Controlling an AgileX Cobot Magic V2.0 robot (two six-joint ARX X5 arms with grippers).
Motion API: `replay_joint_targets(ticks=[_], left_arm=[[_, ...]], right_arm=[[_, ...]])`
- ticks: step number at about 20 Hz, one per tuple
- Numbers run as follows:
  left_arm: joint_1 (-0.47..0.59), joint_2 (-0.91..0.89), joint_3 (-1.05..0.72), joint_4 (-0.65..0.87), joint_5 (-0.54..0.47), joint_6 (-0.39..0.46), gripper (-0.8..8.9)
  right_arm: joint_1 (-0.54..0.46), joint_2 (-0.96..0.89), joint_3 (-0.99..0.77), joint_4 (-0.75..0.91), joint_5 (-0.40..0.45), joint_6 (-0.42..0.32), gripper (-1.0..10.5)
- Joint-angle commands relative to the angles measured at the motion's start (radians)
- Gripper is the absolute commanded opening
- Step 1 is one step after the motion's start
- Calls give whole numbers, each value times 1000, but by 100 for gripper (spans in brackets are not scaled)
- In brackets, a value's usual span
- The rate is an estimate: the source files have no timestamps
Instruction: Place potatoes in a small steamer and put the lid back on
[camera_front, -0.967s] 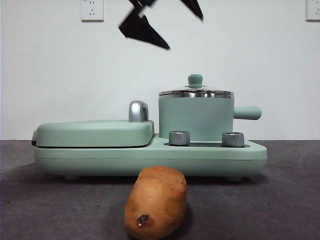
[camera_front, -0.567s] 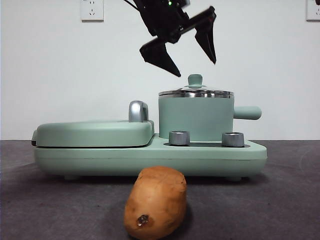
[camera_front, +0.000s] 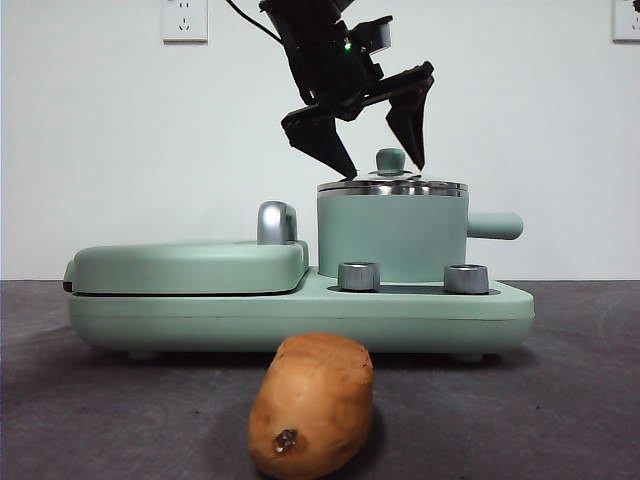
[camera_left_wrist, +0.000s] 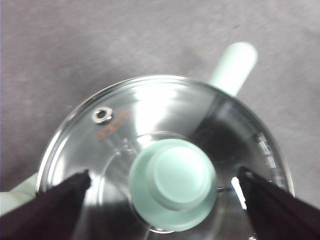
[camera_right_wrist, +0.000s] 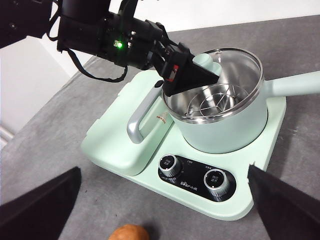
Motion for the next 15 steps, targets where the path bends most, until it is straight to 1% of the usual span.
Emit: replay_joint_targets(ticks=[1, 3, 5, 7, 9, 10, 15], left_arm=[[-27, 37, 28, 8, -15, 63, 347], [-38, 37, 28, 17, -40, 72, 249], [-51, 37, 28, 19, -98, 92, 168], [-58, 37, 28, 19, -109, 111, 109], [-61, 37, 28, 19, -109, 111, 32], [-61, 37, 28, 18, -109, 111, 15], [-61, 37, 43, 24, -109, 106, 14]], right_arm=[[2, 5, 17, 5, 1, -15, 586], [2, 5, 17, 5, 1, -15, 587], [2, 5, 17, 5, 1, -15, 587], [2, 5, 17, 5, 1, -15, 587], [2, 5, 17, -2, 1, -14, 587], [2, 5, 17, -6, 1, -14, 586], [2, 5, 17, -17, 1, -15, 586]])
